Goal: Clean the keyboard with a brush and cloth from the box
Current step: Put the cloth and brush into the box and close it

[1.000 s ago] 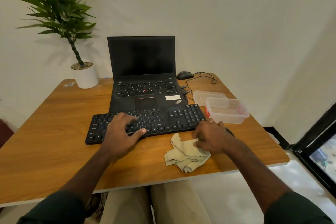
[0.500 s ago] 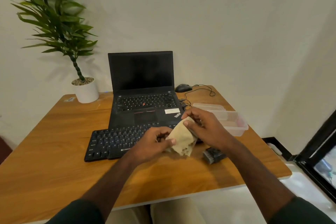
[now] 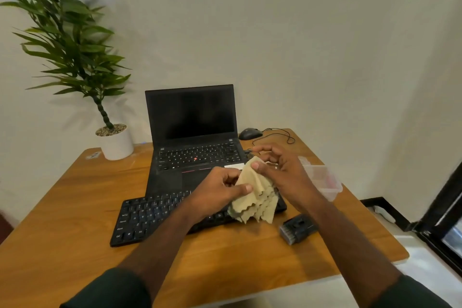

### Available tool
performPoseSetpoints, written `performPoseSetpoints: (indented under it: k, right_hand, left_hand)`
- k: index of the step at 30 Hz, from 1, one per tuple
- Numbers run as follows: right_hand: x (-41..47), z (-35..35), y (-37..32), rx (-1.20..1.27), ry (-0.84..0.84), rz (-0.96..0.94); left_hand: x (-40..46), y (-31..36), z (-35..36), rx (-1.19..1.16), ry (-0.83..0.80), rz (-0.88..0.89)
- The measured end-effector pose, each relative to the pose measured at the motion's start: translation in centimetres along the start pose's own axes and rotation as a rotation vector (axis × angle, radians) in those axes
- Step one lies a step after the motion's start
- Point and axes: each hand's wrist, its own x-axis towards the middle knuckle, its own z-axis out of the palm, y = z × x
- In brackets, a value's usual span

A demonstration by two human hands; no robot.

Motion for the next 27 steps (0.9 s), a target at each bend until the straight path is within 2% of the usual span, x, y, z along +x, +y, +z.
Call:
performPoseSetpoints:
  k: [3,5,8,10,13,16,19,21,24,27]
  right_hand:
    - [-0.6,-0.6,0.6,0.637,0.12,0.288]
    - [-1.4,-1.0,1.1,0.89,0.104,0.436]
    - [-2.3,-1.1,1.7,0.926,0.138,0.406]
    - [-2.4,-1.5,1.9,0.868,0.188,0.356]
    - [-1.7,-3.1,2.7,0.686,0.299,0.305]
    - [-1.1,-6.1,3.5,0.258,0.389,0.24]
    - [-0.3,-9.6,5.1,-0.197,0.352,0.217]
    - [0.3,-11.4,6.3,-0.378,0.318,0.177]
    - [1.6,-13.2,7.6,-0.592,0.347,0.035]
    - [2.5,-14.0,7.8,-1.028,0.334,-0.22]
  left_hand:
    - [1.7,1.0,1.4,-0.107,0.057,-0.031]
    - [2.7,1.7,2.3,-0.201,0.097,-0.026]
    - [4.3,2.5,3.5,-0.232,0.122,-0.013]
    - [5.6,2.4,3.8,-0.134,0.105,-0.008]
    - [7.1,1.6,4.4,0.065,0.02,0.003]
    - [8.3,0.6,5.0,0.255,0.053,-0.02]
    - [9.1,-0.2,5.2,0.37,0.084,-0.037]
    - [9.6,-0.8,5.3,0.396,0.1,-0.035]
    - [10.3,-1.6,5.6,0.409,0.089,-0.037]
    - [10.7,-2.1,5.7,0.43,0.057,-0.046]
